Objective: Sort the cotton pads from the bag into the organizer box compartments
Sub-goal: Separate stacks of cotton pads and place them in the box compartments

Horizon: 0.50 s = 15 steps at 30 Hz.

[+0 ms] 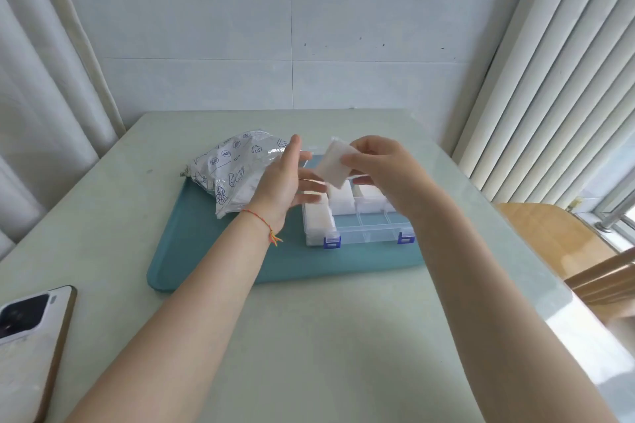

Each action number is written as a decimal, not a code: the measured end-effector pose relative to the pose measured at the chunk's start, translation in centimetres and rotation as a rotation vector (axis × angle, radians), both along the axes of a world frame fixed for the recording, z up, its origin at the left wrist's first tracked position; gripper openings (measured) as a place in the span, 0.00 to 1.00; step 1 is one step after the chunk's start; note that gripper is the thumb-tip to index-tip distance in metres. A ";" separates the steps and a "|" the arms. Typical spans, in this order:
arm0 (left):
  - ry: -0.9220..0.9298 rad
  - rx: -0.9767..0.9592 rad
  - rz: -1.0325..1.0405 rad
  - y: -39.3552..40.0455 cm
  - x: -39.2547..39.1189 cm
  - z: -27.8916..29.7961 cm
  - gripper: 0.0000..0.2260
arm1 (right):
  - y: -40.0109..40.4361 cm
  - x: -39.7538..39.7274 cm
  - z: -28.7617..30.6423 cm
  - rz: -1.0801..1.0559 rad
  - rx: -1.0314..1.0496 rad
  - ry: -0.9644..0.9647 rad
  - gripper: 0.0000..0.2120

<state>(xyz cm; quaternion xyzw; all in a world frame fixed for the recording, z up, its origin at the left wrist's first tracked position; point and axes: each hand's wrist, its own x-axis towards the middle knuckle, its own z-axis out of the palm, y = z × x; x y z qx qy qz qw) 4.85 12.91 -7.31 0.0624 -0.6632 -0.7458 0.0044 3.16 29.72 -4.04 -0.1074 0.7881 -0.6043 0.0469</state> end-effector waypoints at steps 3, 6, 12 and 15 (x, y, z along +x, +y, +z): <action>0.050 -0.347 0.144 0.0 0.0 -0.5 0.08 | 1.9 -0.6 -0.7 -0.084 0.114 -0.036 0.04; 0.109 -0.763 -0.020 0.7 0.5 -0.6 0.06 | 2.5 -0.9 -2.2 -0.104 0.336 -0.063 0.09; 0.242 -1.254 -0.083 2.1 0.5 -0.4 0.07 | 1.6 -0.8 -4.1 -0.012 0.592 -0.059 0.07; 0.227 -1.273 -0.102 2.0 0.3 -0.6 0.07 | 0.8 -1.2 -4.6 0.000 0.678 -0.070 0.06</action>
